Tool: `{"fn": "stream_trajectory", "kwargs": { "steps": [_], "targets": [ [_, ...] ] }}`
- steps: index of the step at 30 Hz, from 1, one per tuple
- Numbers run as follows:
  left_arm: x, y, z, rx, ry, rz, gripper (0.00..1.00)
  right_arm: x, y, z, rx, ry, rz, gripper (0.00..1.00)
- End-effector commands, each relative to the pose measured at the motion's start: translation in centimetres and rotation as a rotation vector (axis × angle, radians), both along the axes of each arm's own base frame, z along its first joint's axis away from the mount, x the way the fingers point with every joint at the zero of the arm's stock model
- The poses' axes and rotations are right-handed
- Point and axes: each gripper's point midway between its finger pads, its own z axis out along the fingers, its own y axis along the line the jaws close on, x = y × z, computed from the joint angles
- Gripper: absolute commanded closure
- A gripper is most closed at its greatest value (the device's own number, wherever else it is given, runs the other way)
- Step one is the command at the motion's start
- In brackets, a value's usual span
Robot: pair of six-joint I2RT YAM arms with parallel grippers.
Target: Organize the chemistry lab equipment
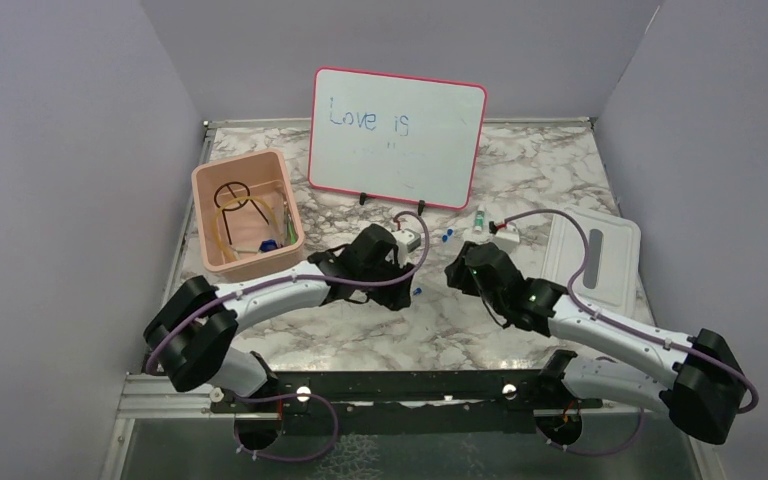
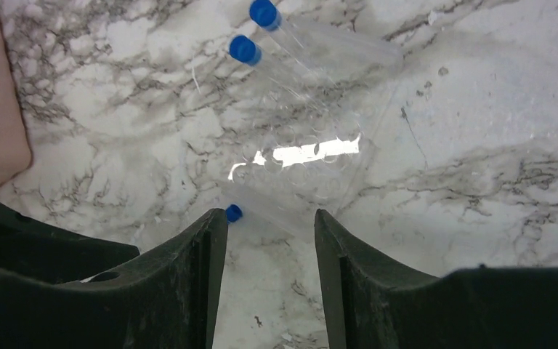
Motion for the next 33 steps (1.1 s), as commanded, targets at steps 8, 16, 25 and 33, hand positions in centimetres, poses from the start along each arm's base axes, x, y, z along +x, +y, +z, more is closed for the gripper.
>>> {"fn": "stream_trajectory", "kwargs": {
  "steps": [8, 16, 25, 33],
  "targets": [
    [0.7, -1.0, -4.6, 0.179, -0.038, 0.015, 0.51, -2.4, -1.5, -1.5, 0.065, 0.048, -0.017, 0.48],
    [1.8, -0.8, -4.0, 0.265, -0.074, -0.002, 0.53, -2.6, -2.1, -1.4, 0.068, 0.031, -0.024, 0.48],
    [8.3, -0.5, 2.1, 0.281, -0.296, 0.179, 0.44, -2.4, -2.4, -1.2, 0.066, 0.015, -0.040, 0.48],
    [16.0, -2.3, 5.6, 0.159, -0.385, 0.303, 0.44, -2.5, -2.8, -1.2, 0.070, 0.011, -0.053, 0.48]
  ]
}}
